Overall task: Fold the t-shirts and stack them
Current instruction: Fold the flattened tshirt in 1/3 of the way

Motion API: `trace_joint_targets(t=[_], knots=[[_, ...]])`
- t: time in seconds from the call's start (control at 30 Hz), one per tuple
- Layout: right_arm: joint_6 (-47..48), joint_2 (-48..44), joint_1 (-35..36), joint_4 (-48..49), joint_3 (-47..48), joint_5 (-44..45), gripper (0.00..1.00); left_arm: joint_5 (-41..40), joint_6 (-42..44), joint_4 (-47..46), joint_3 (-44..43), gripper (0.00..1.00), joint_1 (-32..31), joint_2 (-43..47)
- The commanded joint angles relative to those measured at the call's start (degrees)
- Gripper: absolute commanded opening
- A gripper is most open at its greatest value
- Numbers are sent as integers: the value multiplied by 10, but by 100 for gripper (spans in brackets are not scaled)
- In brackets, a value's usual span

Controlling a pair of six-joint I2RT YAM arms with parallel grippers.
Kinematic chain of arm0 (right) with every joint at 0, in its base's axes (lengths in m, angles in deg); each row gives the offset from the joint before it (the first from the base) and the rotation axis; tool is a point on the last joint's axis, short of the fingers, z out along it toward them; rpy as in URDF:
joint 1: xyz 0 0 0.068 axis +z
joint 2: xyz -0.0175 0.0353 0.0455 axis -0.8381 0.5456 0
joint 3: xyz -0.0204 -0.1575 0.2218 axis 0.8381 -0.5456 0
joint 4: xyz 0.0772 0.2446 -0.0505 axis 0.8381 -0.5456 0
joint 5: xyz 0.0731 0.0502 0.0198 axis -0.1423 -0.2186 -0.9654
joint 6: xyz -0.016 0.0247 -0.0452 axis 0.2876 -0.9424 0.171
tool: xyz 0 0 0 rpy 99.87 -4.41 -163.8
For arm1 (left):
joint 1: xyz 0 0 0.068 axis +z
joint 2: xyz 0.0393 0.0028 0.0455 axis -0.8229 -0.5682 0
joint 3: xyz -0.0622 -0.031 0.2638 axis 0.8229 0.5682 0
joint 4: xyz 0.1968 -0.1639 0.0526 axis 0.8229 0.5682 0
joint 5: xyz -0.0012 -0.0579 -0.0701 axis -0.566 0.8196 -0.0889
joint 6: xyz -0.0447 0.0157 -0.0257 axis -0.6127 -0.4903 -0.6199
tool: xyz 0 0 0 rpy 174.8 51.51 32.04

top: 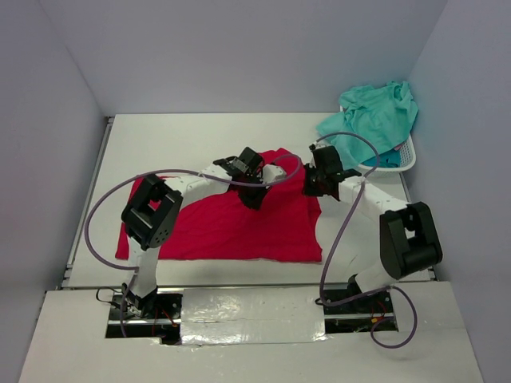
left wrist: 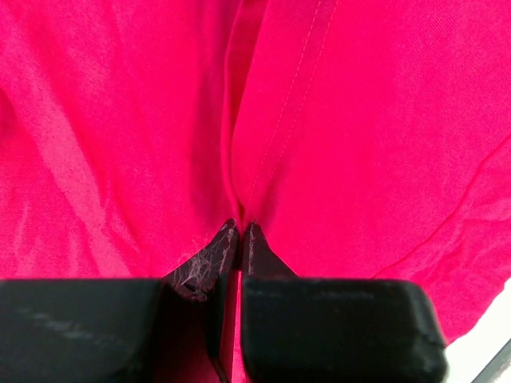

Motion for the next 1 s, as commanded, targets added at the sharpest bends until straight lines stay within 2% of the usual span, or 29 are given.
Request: trace_joint_targets(t=[0.0, 0.03, 0.07, 0.13, 0.17, 0.2, 0.23, 0.3, 0.37, 0.4, 0.43, 0.53, 0.57, 0.73, 0.77, 0.83, 0.87, 0.97], knots=[[6, 22, -3, -19, 21, 6, 6, -8, -8, 19, -17, 5, 1, -14], [4, 25, -3, -24, 21, 7, 12, -11, -9, 25, -21, 11, 1, -18], [3, 34, -4, -34, 24, 11, 36, -21, -10, 31, -28, 15, 1, -19], [3, 44, -4, -48, 37, 22, 50, -49, -22, 49, -37, 25, 1, -19], [3, 47, -5, -63, 43, 38, 62, -70, -26, 57, -53, 28, 1, -19], [2, 45, -6, -70, 57, 44, 66, -103, -26, 65, -62, 35, 2, -18], [-4, 42, -6, -76, 64, 56, 69, -120, -26, 81, -72, 49, 2, -16], [-11, 20, -6, -96, 81, 66, 77, -137, -22, 97, -102, 51, 7, -11], [-32, -1, -6, -124, 86, 73, 79, -130, -15, 112, -121, 85, 13, 1], [-40, -28, -5, -132, 80, 73, 80, -121, -14, 117, -127, 87, 20, 5], [-60, -45, -5, -147, 72, 67, 82, -106, -8, 124, -142, 99, 24, 17], [-96, -118, -5, -162, 4, 29, 84, -72, 8, 162, -159, 99, 52, 52], [-118, -137, -1, -167, -44, -5, 84, -63, 8, 172, -155, 99, 68, 66], [-181, -271, 5, -163, -189, -54, 83, -81, 55, 236, -31, 97, 246, 193], [-188, -283, 5, -160, -220, -69, 83, -87, 64, 248, -10, 97, 307, 205], [-210, -302, 6, -155, -242, -78, 82, -97, 88, 272, 52, 98, 369, 226], [-217, -304, 8, -153, -261, -83, 81, -109, 96, 273, 76, 99, 430, 230], [-237, -302, 10, -116, -299, -113, 80, -117, 135, 260, 158, 99, 521, 233]])
